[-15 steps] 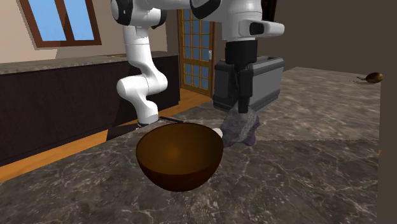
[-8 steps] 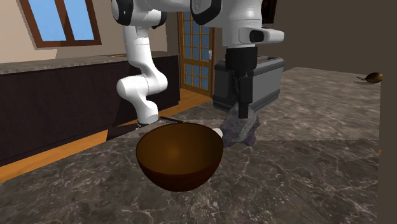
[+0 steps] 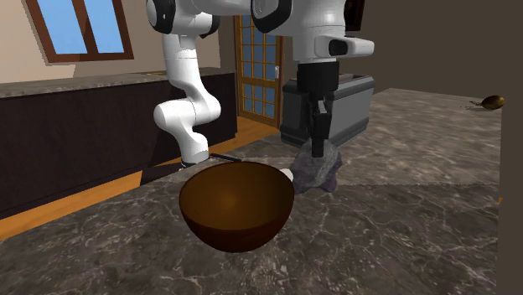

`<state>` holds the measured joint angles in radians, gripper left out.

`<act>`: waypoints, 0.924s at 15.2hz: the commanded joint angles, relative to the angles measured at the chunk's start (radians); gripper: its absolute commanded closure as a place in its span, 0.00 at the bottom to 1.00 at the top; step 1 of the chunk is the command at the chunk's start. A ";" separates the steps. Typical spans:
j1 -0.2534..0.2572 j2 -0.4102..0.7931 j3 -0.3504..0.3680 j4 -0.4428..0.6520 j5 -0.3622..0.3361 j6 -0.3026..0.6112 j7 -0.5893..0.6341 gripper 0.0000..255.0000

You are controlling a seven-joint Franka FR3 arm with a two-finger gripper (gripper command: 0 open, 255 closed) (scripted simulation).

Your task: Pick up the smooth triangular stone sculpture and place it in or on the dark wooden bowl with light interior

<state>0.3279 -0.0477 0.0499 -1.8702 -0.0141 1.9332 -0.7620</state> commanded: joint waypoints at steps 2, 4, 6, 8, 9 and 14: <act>0.000 0.000 0.000 0.000 0.000 0.000 0.000 1.00; 0.000 0.000 0.000 0.000 0.000 0.000 0.000 1.00; 0.000 -0.001 0.000 0.026 0.000 -0.026 -0.001 1.00; 0.000 0.000 0.000 0.053 0.000 -0.053 -0.001 1.00; 0.000 0.000 0.000 0.067 0.000 -0.067 -0.001 1.00; 0.000 0.005 0.000 0.140 0.000 -0.135 -0.002 1.00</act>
<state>0.3275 -0.0420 0.0494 -1.7459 -0.0137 1.8143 -0.7649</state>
